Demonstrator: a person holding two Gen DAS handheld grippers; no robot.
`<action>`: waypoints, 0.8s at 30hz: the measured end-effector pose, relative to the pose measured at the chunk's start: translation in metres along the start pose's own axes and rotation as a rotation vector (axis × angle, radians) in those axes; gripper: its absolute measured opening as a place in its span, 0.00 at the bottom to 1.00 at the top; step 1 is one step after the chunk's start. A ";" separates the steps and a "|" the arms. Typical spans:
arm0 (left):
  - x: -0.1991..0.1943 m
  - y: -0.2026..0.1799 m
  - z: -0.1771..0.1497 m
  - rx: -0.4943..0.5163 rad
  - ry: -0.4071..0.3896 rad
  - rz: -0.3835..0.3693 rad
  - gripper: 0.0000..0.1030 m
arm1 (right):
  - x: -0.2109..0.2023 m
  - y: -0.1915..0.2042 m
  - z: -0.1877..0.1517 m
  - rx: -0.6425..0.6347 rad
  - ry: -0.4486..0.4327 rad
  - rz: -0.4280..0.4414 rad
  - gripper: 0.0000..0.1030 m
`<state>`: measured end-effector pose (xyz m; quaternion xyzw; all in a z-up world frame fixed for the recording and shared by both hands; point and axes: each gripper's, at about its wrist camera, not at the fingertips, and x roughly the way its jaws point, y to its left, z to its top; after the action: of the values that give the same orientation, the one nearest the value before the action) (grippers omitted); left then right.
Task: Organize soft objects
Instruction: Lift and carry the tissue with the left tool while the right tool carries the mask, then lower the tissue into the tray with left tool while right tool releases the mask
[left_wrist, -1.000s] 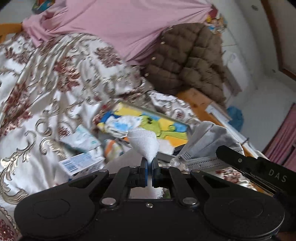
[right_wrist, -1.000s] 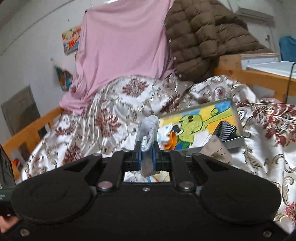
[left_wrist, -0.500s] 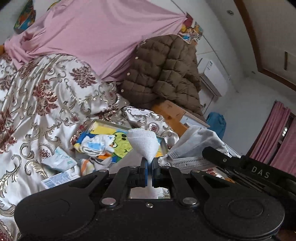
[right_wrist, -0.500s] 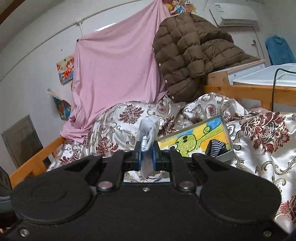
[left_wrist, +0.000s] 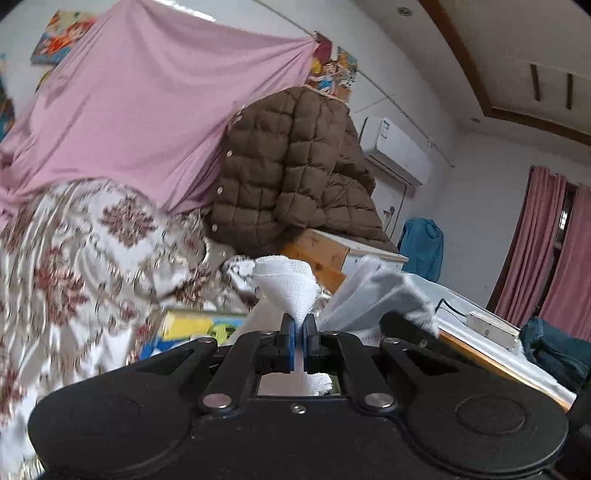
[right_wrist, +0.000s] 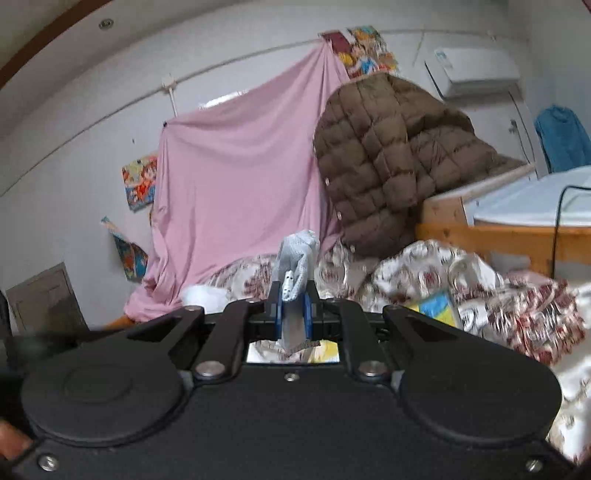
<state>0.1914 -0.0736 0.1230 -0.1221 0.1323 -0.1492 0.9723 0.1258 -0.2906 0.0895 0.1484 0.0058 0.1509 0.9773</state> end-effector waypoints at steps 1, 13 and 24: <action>0.007 -0.001 0.002 0.014 -0.003 0.002 0.03 | 0.007 -0.004 -0.003 -0.013 -0.004 -0.008 0.05; 0.142 0.025 -0.008 0.007 0.064 0.068 0.03 | 0.115 -0.064 -0.035 0.058 0.072 -0.087 0.06; 0.245 0.049 -0.043 -0.035 0.177 0.141 0.03 | 0.181 -0.104 -0.069 0.124 0.250 -0.176 0.06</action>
<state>0.4168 -0.1154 0.0150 -0.1159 0.2285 -0.0883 0.9626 0.3252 -0.3118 -0.0011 0.1876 0.1498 0.0814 0.9673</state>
